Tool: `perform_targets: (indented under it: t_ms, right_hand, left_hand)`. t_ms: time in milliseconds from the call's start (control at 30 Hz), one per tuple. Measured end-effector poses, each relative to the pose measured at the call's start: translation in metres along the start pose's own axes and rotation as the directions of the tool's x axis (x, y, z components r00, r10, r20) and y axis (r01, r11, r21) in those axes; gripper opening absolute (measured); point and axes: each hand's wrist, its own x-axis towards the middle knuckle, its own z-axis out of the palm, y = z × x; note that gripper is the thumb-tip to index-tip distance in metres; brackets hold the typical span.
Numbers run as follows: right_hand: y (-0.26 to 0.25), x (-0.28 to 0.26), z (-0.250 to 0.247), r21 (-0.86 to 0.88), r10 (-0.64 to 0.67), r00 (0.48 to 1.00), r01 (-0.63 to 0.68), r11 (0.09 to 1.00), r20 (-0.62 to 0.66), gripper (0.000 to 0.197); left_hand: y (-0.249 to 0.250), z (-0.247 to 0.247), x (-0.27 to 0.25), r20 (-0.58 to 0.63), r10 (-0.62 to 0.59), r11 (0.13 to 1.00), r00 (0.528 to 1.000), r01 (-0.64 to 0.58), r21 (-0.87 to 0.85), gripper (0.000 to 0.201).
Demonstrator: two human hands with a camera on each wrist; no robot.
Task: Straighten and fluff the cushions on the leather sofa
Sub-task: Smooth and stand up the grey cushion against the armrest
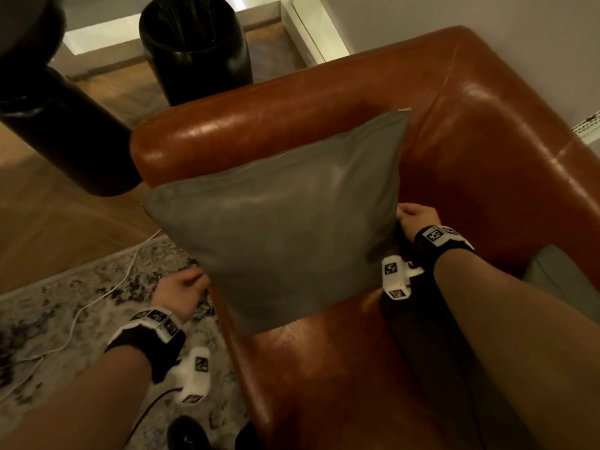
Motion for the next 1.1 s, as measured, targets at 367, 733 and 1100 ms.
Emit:
perform_targets:
  t_ms: [367, 733, 1100]
  right_hand:
    - [-0.01, -0.001, -0.009, 0.079, 0.169, 0.974, -0.159, 0.984, -0.149, 0.022]
    - [0.038, -0.001, 0.022, -0.008, 0.172, 0.984, -0.173, 0.985, -0.036, 0.027]
    - [0.032, 0.008, 0.011, 0.1, 0.272, 0.938, -0.256, 0.961, -0.214, 0.023]
  left_hand:
    - [-0.004, 0.003, 0.01, -0.19, -0.151, 0.98, 0.97, 0.121, -0.16, 0.02]
    - [-0.019, 0.046, -0.012, 0.089, -0.168, 0.981, 0.982, 0.158, 0.11, 0.016]
    - [-0.031, 0.042, 0.006, 0.002, -0.317, 0.947, 0.948, 0.317, 0.043, 0.037]
